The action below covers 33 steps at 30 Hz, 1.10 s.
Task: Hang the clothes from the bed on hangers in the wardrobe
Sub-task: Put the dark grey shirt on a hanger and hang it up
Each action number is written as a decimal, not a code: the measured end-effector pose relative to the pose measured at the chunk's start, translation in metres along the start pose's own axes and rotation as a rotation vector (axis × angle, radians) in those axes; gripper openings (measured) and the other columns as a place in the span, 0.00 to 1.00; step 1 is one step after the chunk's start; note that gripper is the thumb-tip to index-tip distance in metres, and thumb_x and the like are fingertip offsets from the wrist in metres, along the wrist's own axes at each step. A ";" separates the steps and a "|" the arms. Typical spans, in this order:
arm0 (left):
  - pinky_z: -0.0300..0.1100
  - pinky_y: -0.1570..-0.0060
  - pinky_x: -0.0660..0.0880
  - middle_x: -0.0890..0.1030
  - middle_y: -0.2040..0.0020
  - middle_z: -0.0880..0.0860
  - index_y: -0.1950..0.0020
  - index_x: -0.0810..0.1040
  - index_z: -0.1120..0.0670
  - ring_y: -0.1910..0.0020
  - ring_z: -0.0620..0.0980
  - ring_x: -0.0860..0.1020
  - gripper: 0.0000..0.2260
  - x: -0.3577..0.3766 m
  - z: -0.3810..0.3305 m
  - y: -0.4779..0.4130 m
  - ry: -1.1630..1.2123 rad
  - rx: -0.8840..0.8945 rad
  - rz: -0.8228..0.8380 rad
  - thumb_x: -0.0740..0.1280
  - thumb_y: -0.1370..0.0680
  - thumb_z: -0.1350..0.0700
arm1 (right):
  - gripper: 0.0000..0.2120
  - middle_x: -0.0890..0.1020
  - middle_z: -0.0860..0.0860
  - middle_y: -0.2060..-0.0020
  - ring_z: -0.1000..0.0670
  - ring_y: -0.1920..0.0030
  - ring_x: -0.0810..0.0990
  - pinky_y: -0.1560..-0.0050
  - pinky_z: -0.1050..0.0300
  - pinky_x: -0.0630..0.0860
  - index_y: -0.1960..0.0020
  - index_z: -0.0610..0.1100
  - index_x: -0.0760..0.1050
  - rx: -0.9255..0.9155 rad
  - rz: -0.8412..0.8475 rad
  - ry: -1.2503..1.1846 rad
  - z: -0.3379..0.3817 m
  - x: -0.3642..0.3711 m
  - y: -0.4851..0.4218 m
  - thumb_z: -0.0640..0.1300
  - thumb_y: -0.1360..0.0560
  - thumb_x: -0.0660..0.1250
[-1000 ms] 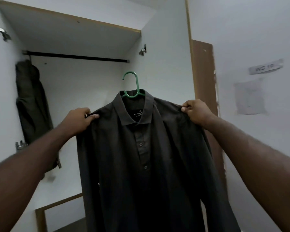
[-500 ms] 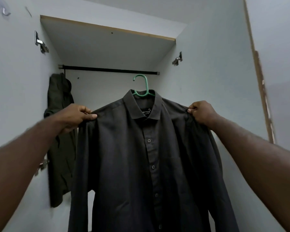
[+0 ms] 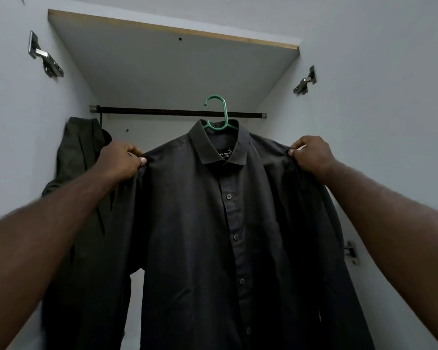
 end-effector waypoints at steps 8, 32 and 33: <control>0.45 0.47 0.70 0.80 0.50 0.59 0.51 0.80 0.63 0.48 0.55 0.76 0.05 0.075 -0.001 -0.054 -0.135 0.014 -0.103 0.65 0.23 0.66 | 0.03 0.80 0.47 0.56 0.48 0.52 0.77 0.52 0.61 0.67 0.57 0.42 0.78 -0.057 -0.033 -0.158 -0.070 0.102 -0.075 0.41 0.26 0.71; 0.44 0.33 0.66 0.75 0.32 0.58 0.31 0.73 0.60 0.33 0.55 0.73 0.24 0.065 0.082 -0.140 -0.612 0.045 -0.204 0.71 0.26 0.63 | 0.29 0.79 0.43 0.37 0.44 0.39 0.78 0.41 0.57 0.71 0.31 0.38 0.73 -0.177 0.512 -0.641 -0.014 0.428 -0.121 0.51 0.26 0.73; 0.44 0.33 0.66 0.75 0.32 0.58 0.31 0.73 0.60 0.33 0.55 0.73 0.23 0.061 0.088 -0.146 -0.642 0.062 -0.219 0.71 0.25 0.62 | 0.28 0.79 0.43 0.38 0.44 0.39 0.78 0.42 0.57 0.72 0.32 0.39 0.73 -0.185 0.512 -0.640 -0.008 0.439 -0.123 0.51 0.27 0.74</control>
Point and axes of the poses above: each hand's wrist, its own y-axis away from the middle knuckle, its own x-axis out of the palm, z = x × y, the point moved 3 cm from there along -y, towards the middle knuckle
